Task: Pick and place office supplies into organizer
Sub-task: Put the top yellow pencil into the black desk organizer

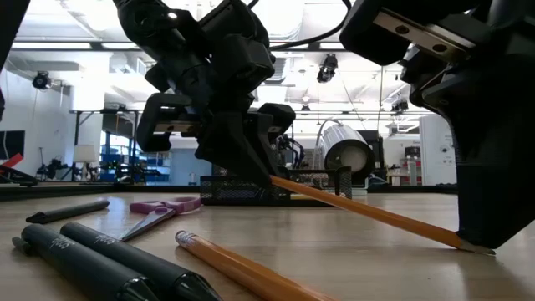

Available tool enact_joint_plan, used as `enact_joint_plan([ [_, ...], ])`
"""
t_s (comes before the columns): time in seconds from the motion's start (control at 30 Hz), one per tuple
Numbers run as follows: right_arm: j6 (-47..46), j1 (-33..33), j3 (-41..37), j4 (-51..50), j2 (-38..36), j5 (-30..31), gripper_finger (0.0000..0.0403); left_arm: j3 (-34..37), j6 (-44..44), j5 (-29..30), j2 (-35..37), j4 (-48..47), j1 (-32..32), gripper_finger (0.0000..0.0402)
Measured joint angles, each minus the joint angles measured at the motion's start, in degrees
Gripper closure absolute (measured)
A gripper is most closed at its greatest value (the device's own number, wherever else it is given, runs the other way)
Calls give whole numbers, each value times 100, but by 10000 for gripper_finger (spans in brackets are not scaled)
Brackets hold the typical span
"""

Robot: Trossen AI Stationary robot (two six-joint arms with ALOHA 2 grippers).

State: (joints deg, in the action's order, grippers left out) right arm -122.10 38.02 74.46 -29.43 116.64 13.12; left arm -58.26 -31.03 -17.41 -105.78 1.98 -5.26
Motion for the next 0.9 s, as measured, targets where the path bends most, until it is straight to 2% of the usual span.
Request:
enact_joint_plan([
  [0.2,773,131,110,-261,-84,487,392,-153,-123,281,10,-369,-9,381],
  [0.3,1093,164,350,-630,-223,604,392,-311,-422,840,97,-874,2,382],
  [0.5,1235,176,648,-1981,-349,769,392,-808,-1090,1749,742,-2312,-4,383],
  [0.57,1080,189,793,-2550,-391,955,392,-1075,-1343,2330,1036,-2814,-5,383],
  [0.73,522,242,922,-3735,-441,1423,392,-1686,-1905,4303,1790,-4157,34,383],
  [0.9,385,273,877,-3996,-557,1692,392,-2067,-1881,5410,2292,-5611,79,383],
])
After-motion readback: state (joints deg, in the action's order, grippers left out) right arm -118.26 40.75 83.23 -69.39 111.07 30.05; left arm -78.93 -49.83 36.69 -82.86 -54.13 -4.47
